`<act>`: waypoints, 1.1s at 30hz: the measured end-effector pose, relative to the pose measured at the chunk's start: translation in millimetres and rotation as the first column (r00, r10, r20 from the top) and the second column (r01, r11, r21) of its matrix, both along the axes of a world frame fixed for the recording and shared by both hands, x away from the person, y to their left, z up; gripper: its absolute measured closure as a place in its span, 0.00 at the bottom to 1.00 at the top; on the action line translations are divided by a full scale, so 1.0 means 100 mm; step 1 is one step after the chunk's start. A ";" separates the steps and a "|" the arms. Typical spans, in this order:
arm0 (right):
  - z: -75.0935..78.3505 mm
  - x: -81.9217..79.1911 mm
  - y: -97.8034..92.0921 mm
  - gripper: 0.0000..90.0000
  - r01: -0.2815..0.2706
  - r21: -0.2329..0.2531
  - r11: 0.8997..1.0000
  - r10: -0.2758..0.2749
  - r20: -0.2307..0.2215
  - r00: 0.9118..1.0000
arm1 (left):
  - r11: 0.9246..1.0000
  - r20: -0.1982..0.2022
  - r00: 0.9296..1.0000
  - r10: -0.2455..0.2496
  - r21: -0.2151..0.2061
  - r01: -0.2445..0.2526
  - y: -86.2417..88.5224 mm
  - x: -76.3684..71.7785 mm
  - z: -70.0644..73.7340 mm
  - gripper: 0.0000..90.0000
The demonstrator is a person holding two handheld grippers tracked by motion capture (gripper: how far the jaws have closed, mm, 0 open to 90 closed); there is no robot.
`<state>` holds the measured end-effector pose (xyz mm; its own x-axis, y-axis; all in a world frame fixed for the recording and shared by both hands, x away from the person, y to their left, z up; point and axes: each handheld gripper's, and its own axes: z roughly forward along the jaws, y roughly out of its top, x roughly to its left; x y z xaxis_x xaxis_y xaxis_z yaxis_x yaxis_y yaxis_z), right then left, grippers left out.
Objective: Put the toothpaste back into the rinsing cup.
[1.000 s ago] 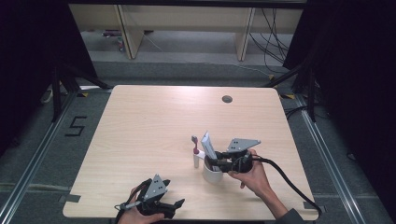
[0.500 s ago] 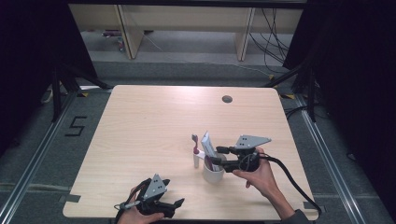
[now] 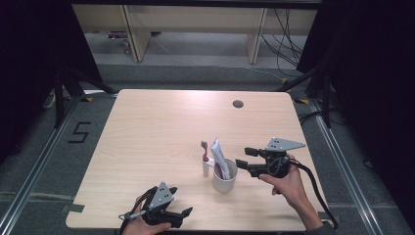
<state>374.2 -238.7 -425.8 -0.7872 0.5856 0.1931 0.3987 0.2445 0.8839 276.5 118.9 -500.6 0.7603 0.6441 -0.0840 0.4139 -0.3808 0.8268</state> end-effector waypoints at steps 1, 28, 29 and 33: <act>0.00 -0.01 -0.04 0.40 0.013 0.001 1.000 -0.013 -0.009 1.000 | 1.000 0.001 1.000 -0.002 0.000 0.002 0.00 0.00 0.00 0.19; -0.25 -0.10 -0.59 0.30 0.176 -0.060 0.983 -0.180 -0.058 0.982 | 1.000 0.006 1.000 0.027 0.000 -0.027 0.04 -0.01 0.00 0.19; -0.26 -0.10 -0.62 0.29 0.179 -0.079 0.981 -0.184 -0.057 0.981 | 1.000 0.003 1.000 0.022 -0.001 -0.022 0.04 -0.01 0.00 0.19; -0.29 -0.12 -0.67 0.29 0.190 -0.069 0.979 -0.193 -0.044 0.980 | 1.000 0.011 1.000 0.022 0.011 -0.022 0.04 -0.01 0.01 0.19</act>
